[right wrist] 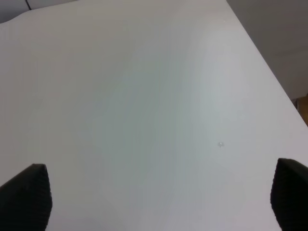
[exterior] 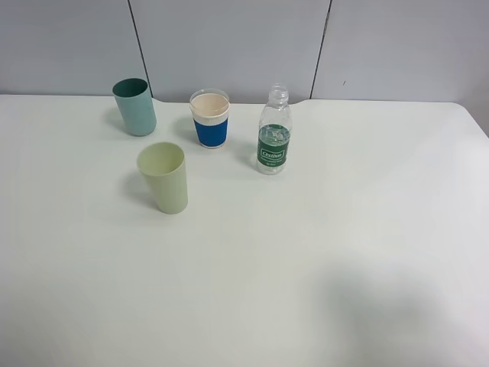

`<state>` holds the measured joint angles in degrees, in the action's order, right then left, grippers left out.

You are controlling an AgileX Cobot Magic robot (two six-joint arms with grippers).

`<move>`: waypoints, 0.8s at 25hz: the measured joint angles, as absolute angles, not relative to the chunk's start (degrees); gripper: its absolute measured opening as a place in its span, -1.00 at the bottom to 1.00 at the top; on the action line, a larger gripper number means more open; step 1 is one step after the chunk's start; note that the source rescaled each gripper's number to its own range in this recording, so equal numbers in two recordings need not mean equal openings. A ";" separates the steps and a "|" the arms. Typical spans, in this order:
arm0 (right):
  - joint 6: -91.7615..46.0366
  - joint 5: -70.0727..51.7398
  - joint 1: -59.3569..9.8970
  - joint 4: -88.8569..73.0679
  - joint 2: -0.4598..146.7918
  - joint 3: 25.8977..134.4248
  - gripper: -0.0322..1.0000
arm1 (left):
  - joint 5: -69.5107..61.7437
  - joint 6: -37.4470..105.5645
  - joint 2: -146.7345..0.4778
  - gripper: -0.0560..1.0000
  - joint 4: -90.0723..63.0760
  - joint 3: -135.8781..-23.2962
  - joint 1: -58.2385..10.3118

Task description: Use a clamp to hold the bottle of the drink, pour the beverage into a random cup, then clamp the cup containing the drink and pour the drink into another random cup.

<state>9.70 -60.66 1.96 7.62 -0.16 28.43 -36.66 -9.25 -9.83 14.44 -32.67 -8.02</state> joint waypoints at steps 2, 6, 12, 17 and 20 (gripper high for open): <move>9.70 -60.66 1.96 7.62 -0.16 28.43 0.91 | -40.45 -9.25 -7.22 0.98 14.44 -32.67 -8.02; 9.70 -60.66 1.96 7.62 -0.16 28.43 0.91 | -47.59 -9.61 -3.13 0.98 14.36 -32.67 -8.02; 9.70 -60.66 1.96 7.62 -0.16 28.43 0.91 | -57.70 -11.18 0.17 0.98 9.98 -32.67 -8.02; 9.70 -60.66 1.96 7.62 -0.16 28.43 0.91 | -62.66 -11.18 0.17 0.98 9.01 -30.61 -8.02; 9.70 -60.66 1.96 7.62 -0.16 28.43 0.91 | -61.75 -10.95 0.17 0.98 7.25 -29.33 -8.02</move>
